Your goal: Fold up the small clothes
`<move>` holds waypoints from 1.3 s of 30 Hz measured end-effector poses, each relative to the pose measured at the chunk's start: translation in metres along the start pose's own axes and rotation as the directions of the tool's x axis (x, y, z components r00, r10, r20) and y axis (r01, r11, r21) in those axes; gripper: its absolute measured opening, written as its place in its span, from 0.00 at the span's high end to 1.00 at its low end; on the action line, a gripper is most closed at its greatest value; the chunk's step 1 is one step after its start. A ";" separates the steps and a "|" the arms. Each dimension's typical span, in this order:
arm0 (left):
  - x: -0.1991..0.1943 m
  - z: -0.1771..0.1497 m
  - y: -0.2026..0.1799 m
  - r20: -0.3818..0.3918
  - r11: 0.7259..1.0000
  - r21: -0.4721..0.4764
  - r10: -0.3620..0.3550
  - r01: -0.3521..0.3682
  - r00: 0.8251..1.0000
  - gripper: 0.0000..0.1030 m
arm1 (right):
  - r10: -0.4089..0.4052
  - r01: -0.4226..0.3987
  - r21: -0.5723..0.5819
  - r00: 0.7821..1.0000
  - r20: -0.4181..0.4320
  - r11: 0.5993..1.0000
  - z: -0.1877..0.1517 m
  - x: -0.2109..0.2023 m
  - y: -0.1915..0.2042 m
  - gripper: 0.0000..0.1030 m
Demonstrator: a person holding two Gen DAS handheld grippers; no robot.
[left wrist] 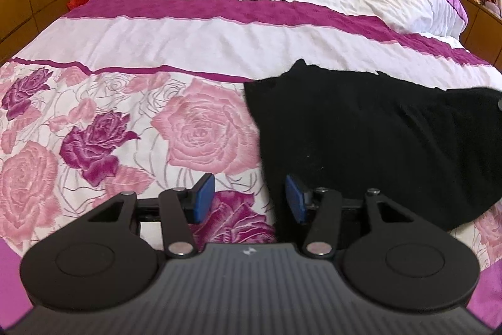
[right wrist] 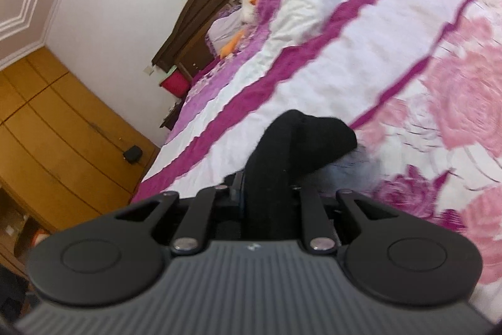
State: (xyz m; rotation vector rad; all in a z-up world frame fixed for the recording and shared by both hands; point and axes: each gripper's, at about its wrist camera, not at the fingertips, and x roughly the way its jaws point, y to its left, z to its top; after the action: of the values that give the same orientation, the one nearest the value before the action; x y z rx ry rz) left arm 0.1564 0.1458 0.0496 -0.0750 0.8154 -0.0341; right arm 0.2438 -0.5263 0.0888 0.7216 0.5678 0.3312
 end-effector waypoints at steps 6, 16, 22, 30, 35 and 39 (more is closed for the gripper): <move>-0.011 0.002 0.015 0.018 1.000 -0.020 0.003 -0.002 1.000 0.46 | -0.003 -0.002 -0.189 1.000 -0.029 0.982 -0.004 0.026 0.071 0.84; -0.025 -0.004 0.053 0.063 0.997 -0.083 0.012 -0.007 0.998 0.46 | -0.021 -0.083 -0.420 0.971 -0.239 0.904 -0.086 0.114 0.171 0.87; -0.026 -0.008 0.070 0.074 0.991 -0.136 -0.001 0.011 0.997 0.46 | -0.044 -0.116 -0.496 0.953 -0.299 0.861 -0.138 0.145 0.186 0.85; -0.024 -0.005 0.062 0.079 0.991 -0.124 -0.029 0.038 0.996 0.46 | 0.126 -0.276 -0.423 0.928 -0.350 0.863 -0.127 0.116 0.189 0.55; -0.030 0.000 0.047 0.106 0.991 -0.109 -0.065 0.077 0.992 0.46 | 0.127 -0.284 -0.451 0.929 -0.347 0.846 -0.109 0.100 0.186 0.55; -0.035 0.002 0.027 0.121 0.989 -0.086 -0.108 0.119 0.987 0.46 | 0.072 -0.226 -0.463 0.942 -0.327 0.857 -0.092 0.099 0.175 0.54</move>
State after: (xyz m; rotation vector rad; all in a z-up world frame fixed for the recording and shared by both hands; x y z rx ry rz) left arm 0.1341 0.1750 0.0738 -0.2094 0.6953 -0.0987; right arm 0.2526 -0.3080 0.1183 0.2113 0.6786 0.7151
